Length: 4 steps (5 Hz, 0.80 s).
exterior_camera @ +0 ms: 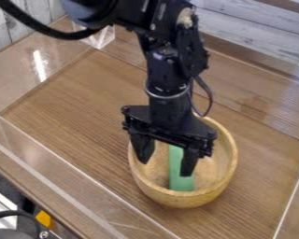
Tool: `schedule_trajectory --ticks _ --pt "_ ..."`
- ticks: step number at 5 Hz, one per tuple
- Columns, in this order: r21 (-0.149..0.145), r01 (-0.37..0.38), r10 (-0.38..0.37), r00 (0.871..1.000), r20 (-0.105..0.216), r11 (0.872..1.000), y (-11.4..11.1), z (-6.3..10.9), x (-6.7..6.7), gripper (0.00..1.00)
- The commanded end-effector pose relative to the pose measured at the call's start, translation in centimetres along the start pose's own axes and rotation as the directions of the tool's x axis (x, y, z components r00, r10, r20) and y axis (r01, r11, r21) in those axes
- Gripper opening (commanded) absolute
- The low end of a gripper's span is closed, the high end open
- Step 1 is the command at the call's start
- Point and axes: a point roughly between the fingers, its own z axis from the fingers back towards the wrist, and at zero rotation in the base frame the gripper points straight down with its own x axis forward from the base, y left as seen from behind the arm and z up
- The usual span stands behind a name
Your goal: Remove the green block from inside the brown bowl and put it on the table
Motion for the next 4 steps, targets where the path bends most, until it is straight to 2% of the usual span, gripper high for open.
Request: schedule_trajectory --ticks 1,3,4 --pt "-0.008 -0.021 0.021 0.999 0.037 1.000 -1.0 -0.4 0.4 1.00" --pt "-0.018 -0.042 0.043 0.997 0.067 0.999 -1.4 -1.5 0.3 1.00" --pt "-0.020 -0.013 0.014 0.997 0.073 1.000 -1.8 -1.6 0.8 1.00"
